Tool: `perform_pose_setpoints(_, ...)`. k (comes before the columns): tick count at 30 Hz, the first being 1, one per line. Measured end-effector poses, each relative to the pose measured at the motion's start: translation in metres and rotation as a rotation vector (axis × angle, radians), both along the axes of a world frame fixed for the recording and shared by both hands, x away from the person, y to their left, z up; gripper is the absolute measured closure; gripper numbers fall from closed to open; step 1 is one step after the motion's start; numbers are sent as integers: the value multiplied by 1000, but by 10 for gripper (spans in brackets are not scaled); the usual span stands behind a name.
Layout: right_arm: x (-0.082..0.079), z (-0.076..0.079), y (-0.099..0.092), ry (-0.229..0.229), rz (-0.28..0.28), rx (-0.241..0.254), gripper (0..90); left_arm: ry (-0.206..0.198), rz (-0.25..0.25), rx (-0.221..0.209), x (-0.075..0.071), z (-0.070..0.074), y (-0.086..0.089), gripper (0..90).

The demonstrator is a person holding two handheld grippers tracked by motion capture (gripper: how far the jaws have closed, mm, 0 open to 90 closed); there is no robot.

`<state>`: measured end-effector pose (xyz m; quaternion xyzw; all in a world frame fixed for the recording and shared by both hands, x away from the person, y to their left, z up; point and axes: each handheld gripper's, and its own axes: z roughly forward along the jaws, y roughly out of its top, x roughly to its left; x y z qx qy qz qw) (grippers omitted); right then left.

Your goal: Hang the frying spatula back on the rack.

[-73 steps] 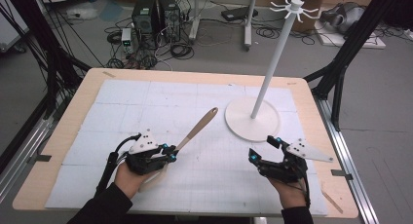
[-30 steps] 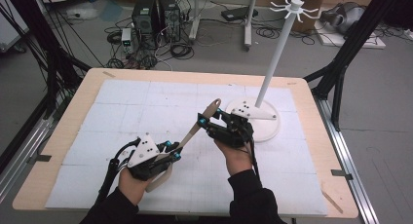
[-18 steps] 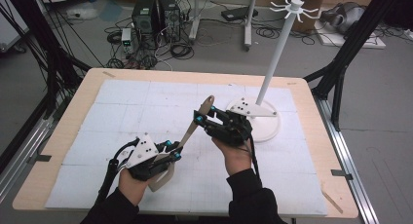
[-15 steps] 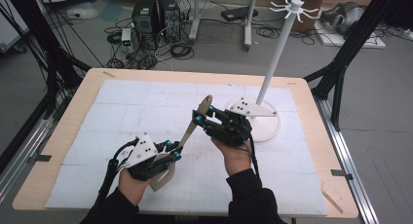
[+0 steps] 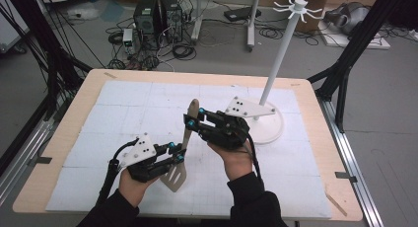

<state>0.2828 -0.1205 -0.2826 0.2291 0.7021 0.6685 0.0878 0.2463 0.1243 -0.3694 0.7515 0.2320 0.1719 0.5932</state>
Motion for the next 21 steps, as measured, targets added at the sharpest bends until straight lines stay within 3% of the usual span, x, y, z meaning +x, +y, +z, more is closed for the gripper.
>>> perform_pose_setpoints(10, -1, 4, -4, -32, 79, -3, 726, 1, -82, -40, 3, 0, 3, 743)
perform_pose_setpoints(17, 2, 11, -19, -59, 128, 12, 728, 17, -108, -106, 8, 4, 15, 575)
perform_pose_setpoints(21, 3, 17, -32, -59, 130, 4, 727, -2, -94, -100, 12, 5, 25, 416)
